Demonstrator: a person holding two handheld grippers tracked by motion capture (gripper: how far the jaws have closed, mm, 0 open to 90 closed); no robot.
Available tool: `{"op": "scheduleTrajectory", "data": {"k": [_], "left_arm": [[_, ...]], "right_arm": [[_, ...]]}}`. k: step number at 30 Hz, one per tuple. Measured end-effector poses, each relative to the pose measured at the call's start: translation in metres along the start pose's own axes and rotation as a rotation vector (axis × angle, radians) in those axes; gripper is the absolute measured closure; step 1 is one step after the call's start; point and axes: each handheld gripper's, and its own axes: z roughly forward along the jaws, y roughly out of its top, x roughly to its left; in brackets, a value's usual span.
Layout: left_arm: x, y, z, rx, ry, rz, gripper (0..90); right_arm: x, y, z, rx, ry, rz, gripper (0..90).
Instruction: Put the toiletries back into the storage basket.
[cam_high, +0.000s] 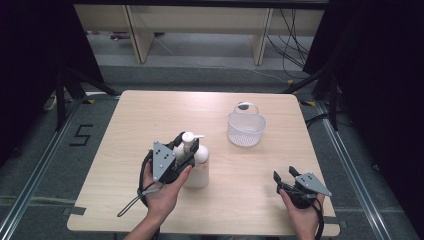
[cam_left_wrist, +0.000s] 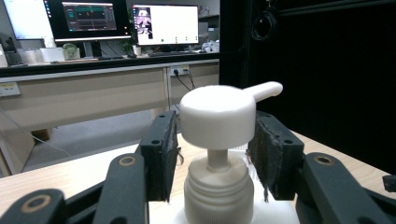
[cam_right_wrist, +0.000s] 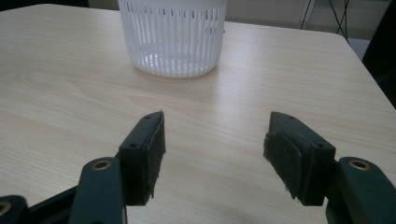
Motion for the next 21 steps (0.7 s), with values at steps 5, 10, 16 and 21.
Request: {"op": "scheduleTrajectory", "data": {"k": [5,10,16,21], "left_arm": [[-0.0006,0.0020,0.0011,0.005,0.005,-0.003,55.3],[-0.0006,0.0042,0.0014,0.014,0.010,-0.006,58.2],[0.0001,0.0058,0.0014,0.022,0.004,-0.015,58.8],[0.0006,0.0067,0.0029,0.029,-0.005,-0.022,59.0]], "right_arm": [[-0.0006,0.0000,-0.0003,0.003,-0.002,-0.008,38.1],[0.0004,0.0002,-0.0002,0.006,-0.001,-0.001,38.2],[0.0005,-0.0002,0.0019,-0.008,0.012,0.002,38.2],[0.0006,-0.0002,0.0018,-0.009,0.009,0.002,38.2]]}}
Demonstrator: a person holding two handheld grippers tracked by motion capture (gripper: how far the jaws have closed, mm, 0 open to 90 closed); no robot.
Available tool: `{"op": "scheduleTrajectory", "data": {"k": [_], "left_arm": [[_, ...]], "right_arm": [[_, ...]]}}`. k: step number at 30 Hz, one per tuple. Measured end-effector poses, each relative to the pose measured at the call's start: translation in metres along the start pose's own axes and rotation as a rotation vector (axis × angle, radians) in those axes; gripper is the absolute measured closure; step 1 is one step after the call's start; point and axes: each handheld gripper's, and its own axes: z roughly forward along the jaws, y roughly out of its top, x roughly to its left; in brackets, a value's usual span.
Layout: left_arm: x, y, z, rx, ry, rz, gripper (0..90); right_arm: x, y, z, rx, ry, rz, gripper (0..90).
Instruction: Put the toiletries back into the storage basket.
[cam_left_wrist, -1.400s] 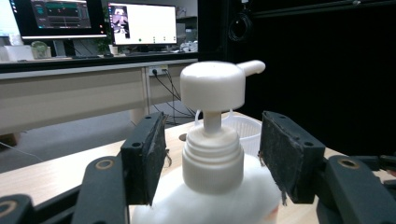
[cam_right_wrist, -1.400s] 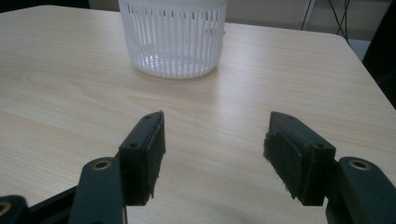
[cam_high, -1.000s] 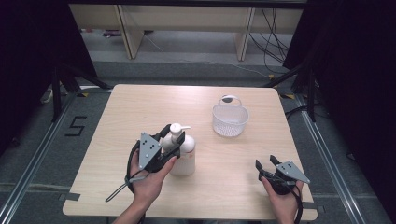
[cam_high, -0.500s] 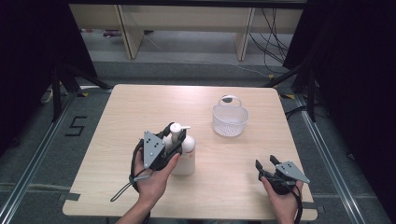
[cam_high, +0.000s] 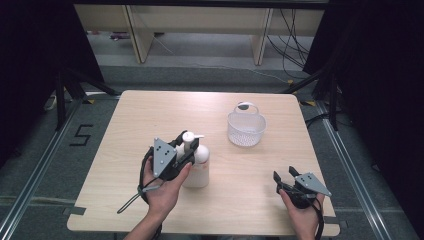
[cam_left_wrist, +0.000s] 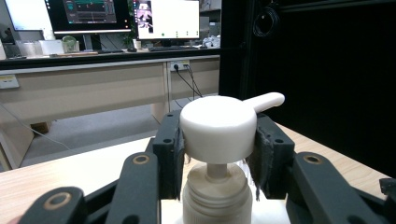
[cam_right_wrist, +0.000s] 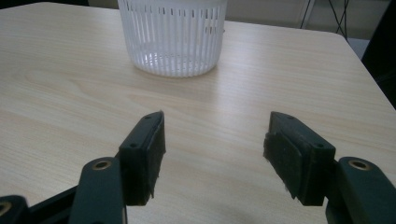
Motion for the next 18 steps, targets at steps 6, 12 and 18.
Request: {"op": "scheduleTrajectory", "data": {"k": [6,12,18], "left_arm": [[-0.001,0.002,0.002,-0.005,-0.012,0.000,59.1],[0.000,0.009,0.003,-0.015,-0.022,0.004,59.1],[0.001,0.012,0.003,-0.023,-0.028,0.003,59.1]], "right_arm": [[0.000,0.000,0.000,-0.006,0.001,-0.005,38.2],[0.000,0.000,-0.001,0.015,-0.007,-0.002,38.2],[0.000,0.000,-0.001,0.012,-0.011,-0.001,38.2]]}}
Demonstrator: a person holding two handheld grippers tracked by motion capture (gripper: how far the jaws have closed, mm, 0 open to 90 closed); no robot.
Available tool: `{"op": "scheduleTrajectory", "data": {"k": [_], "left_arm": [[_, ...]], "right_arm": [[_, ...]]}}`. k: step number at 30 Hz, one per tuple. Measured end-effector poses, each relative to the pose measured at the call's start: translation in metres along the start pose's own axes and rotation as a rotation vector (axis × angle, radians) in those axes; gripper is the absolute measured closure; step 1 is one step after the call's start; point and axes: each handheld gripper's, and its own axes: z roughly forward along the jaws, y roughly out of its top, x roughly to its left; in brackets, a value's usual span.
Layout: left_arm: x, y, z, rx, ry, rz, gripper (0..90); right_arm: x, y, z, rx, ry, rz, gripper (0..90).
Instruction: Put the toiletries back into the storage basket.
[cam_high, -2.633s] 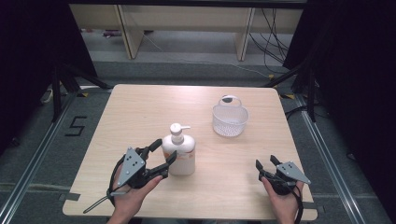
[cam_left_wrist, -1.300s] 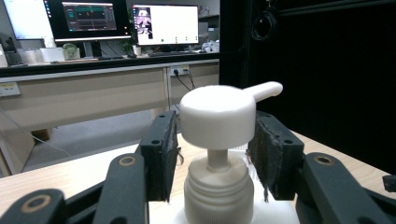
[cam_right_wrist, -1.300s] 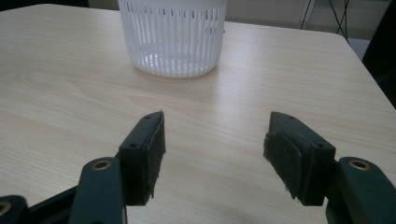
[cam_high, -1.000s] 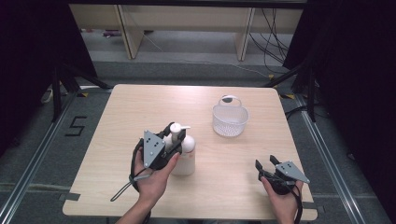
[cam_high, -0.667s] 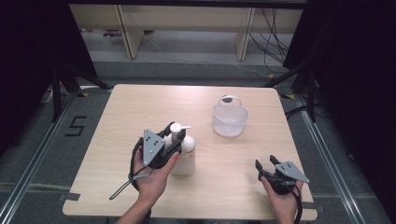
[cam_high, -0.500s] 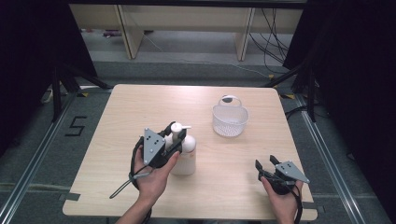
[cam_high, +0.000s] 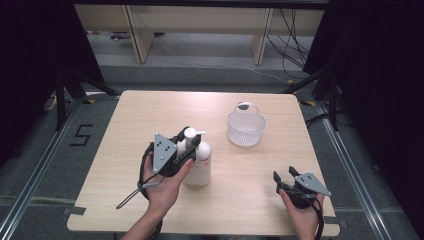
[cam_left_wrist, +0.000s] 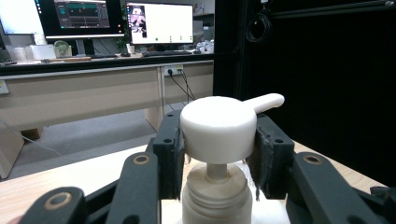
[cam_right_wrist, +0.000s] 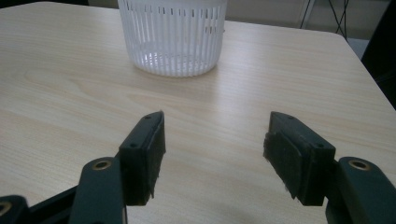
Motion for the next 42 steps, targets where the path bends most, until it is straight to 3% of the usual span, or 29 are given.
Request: {"op": "scheduleTrajectory", "data": {"k": [23,42], "left_arm": [[0.003,0.014,0.007,-0.020,-0.026,0.007,59.1],[0.002,0.024,0.016,-0.072,-0.029,0.012,59.1]], "right_arm": [[0.000,0.000,0.000,0.000,0.000,0.001,38.2],[0.000,0.000,0.000,0.002,0.001,0.000,38.2]]}}
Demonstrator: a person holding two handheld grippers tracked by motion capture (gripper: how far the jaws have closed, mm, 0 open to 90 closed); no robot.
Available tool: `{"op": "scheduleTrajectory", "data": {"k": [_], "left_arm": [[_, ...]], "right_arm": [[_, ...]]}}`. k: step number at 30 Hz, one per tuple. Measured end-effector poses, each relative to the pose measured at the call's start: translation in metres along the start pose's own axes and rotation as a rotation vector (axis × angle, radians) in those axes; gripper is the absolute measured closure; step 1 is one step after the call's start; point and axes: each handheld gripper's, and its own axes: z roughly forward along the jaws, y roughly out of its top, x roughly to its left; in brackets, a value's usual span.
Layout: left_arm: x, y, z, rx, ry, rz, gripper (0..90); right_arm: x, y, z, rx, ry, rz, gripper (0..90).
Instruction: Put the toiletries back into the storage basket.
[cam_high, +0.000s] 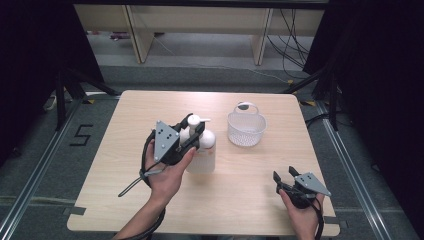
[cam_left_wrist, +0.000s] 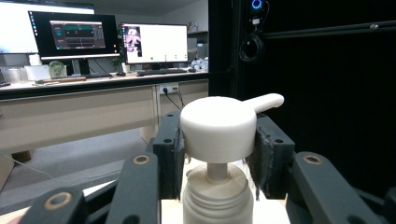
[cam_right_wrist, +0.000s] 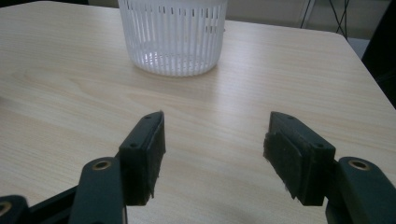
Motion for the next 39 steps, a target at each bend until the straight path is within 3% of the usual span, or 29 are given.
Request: {"op": "scheduleTrajectory", "data": {"k": [6,9,14,17,18,39], "left_arm": [[0.001,0.003,0.004,-0.025,0.002,0.003,59.1],[-0.001,0.004,0.004,-0.015,0.011,-0.023,59.1],[0.003,0.008,0.009,-0.034,0.005,0.009,59.1],[0.002,0.009,0.009,-0.023,0.009,-0.016,59.1],[0.003,0.010,0.010,-0.030,0.013,0.003,59.1],[0.006,0.017,0.022,-0.038,-0.005,0.006,59.1]], "right_arm": [[0.000,0.000,0.000,-0.002,0.000,0.001,38.2],[0.000,0.000,0.000,-0.001,0.000,0.001,38.2],[0.000,0.000,0.000,-0.002,0.000,0.000,38.2],[0.000,0.000,0.000,-0.002,0.000,0.000,38.2],[0.000,0.000,0.000,-0.002,0.000,0.000,38.2],[0.000,0.000,0.000,-0.003,0.003,0.003,38.2]]}}
